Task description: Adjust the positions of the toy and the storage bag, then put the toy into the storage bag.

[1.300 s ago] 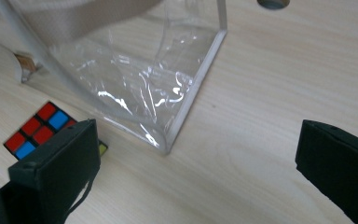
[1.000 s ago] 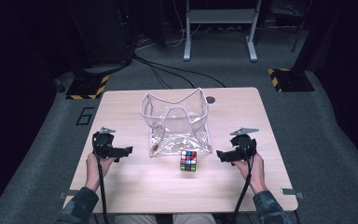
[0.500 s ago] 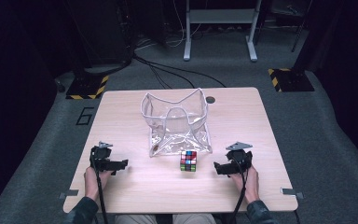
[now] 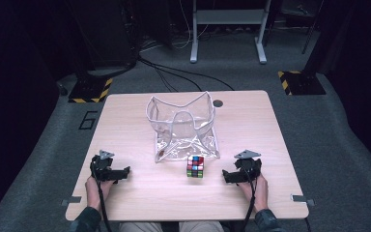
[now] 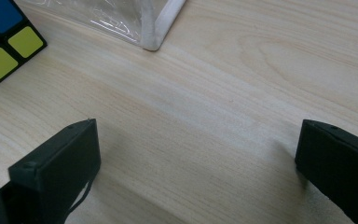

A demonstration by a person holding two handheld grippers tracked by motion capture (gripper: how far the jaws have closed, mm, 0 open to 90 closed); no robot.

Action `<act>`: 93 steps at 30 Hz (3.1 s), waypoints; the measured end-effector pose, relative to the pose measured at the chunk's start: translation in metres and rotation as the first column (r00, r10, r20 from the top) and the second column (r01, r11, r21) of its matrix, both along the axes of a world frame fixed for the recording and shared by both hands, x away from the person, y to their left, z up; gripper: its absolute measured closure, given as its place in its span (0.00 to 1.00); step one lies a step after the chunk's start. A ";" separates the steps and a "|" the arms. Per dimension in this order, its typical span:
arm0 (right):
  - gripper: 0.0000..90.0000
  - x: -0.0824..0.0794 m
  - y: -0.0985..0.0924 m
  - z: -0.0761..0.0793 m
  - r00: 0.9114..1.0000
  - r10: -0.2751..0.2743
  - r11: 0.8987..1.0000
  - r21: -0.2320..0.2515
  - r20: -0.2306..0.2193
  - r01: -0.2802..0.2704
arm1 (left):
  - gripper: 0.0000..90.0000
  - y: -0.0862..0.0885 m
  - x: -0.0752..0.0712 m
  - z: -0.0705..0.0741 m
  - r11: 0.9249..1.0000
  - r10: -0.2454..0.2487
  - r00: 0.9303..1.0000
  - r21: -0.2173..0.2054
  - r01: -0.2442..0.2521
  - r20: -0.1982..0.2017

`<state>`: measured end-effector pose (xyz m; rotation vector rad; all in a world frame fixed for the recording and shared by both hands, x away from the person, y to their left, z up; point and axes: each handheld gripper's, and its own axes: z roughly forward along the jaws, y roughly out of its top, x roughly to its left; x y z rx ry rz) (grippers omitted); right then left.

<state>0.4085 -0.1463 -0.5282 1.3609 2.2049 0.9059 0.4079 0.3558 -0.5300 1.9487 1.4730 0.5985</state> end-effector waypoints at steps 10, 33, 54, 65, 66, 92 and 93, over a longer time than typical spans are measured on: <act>0.00 -0.004 0.001 -0.002 1.000 -0.011 1.000 0.005 0.024 0.011 | 0.00 0.000 -0.002 -0.001 1.000 0.014 1.000 -0.006 -0.014 0.015; 0.00 -0.012 0.013 0.021 0.999 0.043 0.998 0.035 0.013 -0.044 | 0.00 -0.002 -0.005 0.000 0.999 0.036 0.999 0.038 -0.037 0.034; 0.03 -0.020 0.051 0.042 0.981 0.191 0.981 0.020 0.024 -0.192 | 0.00 -0.001 -0.001 -0.001 1.000 0.029 1.000 0.005 -0.029 0.011; 0.04 -0.014 0.080 0.036 0.949 0.316 0.949 0.012 0.006 -0.316 | 0.00 -0.001 -0.001 -0.001 1.000 0.030 0.999 0.004 -0.030 0.011; 0.04 -0.013 0.082 0.035 0.948 0.318 0.948 0.013 0.003 -0.318 | 0.00 -0.001 -0.001 -0.001 1.000 0.030 0.999 0.002 -0.030 0.012; 0.00 0.007 0.122 0.023 0.947 0.320 0.947 0.027 -0.020 -0.320 | 0.00 -0.001 0.000 -0.001 1.000 0.028 1.000 0.004 -0.028 0.010; 0.00 0.008 0.122 0.023 0.950 0.312 0.950 0.027 -0.019 -0.312 | 0.00 -0.001 -0.001 -0.001 1.000 0.028 1.000 0.004 -0.028 0.011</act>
